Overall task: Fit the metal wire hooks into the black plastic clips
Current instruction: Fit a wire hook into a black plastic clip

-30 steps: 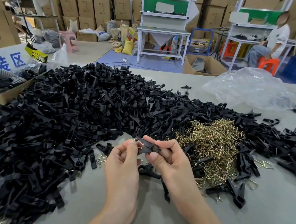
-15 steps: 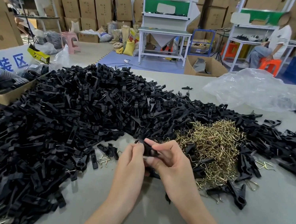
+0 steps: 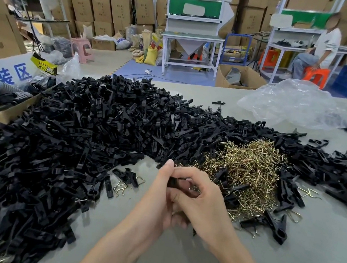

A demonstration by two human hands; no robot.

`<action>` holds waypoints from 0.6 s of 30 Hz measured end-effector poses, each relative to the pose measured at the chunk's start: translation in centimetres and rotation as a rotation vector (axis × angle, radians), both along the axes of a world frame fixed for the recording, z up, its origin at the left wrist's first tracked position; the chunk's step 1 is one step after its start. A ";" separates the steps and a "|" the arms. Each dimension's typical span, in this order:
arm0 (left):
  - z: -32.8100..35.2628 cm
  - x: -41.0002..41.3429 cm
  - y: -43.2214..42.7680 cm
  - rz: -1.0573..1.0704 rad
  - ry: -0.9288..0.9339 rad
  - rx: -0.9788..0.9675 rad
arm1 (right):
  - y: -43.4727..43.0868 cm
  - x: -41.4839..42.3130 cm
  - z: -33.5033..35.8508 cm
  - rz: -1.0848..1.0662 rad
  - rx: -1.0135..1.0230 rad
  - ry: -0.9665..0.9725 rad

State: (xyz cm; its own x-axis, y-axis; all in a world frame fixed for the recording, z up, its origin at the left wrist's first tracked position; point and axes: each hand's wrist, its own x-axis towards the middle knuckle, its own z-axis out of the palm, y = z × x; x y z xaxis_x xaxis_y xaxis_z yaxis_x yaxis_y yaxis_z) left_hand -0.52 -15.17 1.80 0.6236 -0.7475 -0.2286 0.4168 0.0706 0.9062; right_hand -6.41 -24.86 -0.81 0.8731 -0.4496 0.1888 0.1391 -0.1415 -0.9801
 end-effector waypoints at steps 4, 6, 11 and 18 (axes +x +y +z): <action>0.1 0.3 0.4 -0.070 0.098 -0.023 | -0.3 0.0 0.5 0.031 -0.286 -0.007; 0.1 0.4 0.5 -0.082 0.167 -0.035 | -0.4 0.1 0.5 0.041 -0.344 -0.001; 0.1 0.3 0.6 -0.031 0.404 -0.018 | -0.6 0.1 0.5 0.087 -0.319 0.056; 0.7 0.4 0.6 0.004 0.494 0.037 | -1.1 0.0 0.3 0.171 -0.265 0.049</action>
